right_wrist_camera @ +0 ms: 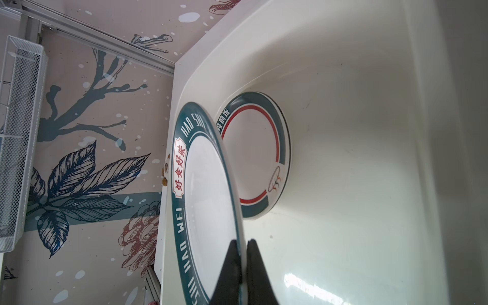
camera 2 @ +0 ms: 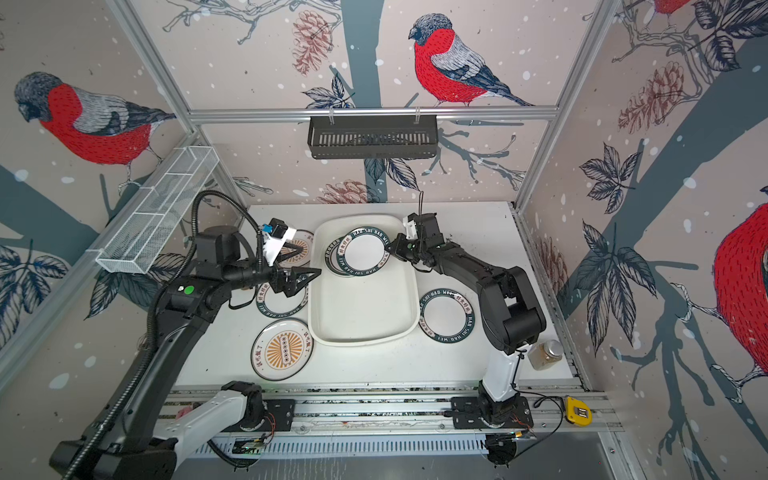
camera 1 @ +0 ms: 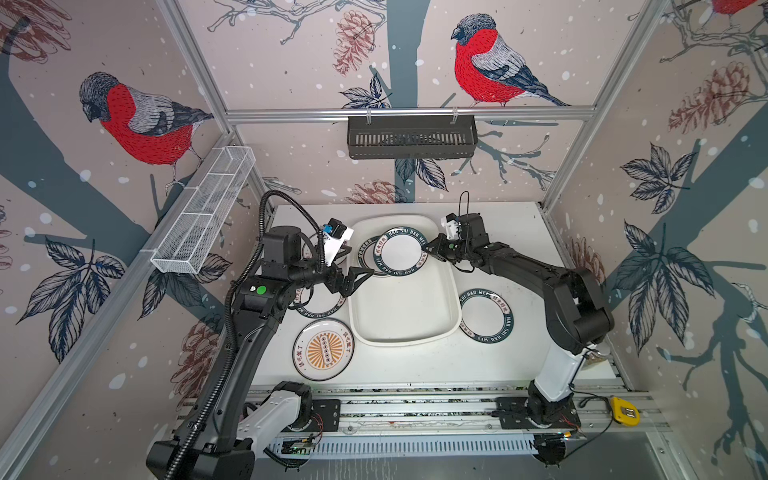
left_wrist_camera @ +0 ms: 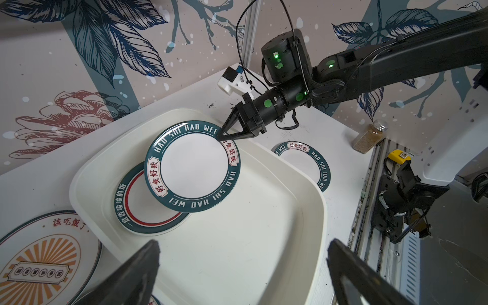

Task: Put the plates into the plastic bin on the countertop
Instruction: 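Carry the green plate over the white bin with the right gripper, then lower the green plate onto the red-and-green plate in the bin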

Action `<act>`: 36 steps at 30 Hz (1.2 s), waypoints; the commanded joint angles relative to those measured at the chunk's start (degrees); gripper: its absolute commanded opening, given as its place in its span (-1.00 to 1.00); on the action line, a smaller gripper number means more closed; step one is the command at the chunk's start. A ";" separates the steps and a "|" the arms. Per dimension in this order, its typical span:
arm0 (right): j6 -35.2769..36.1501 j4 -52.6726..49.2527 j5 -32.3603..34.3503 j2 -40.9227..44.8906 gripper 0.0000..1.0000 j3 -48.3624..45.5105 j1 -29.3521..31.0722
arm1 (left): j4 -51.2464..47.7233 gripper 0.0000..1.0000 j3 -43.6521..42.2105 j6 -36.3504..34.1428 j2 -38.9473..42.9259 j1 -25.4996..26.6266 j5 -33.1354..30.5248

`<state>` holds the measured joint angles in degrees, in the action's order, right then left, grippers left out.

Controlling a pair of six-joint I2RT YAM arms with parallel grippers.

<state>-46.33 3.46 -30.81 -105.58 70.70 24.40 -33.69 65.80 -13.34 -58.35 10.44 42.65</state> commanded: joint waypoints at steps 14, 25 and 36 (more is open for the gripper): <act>-1.24 3.67 3.28 -8.06 -0.96 6.53 1.08 | 0.47 0.96 -0.06 0.15 -0.19 -0.01 1.69; 0.13 -0.37 7.33 -11.26 -0.96 10.64 2.39 | 0.47 0.96 0.03 0.07 -0.23 -0.02 1.87; 2.38 -7.99 11.00 -14.74 -0.95 18.08 3.85 | 0.29 0.96 0.08 -0.02 0.08 0.02 1.99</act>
<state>-44.95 -3.40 -20.86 -119.81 87.59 27.88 -33.67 65.60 -13.32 -58.50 10.44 43.48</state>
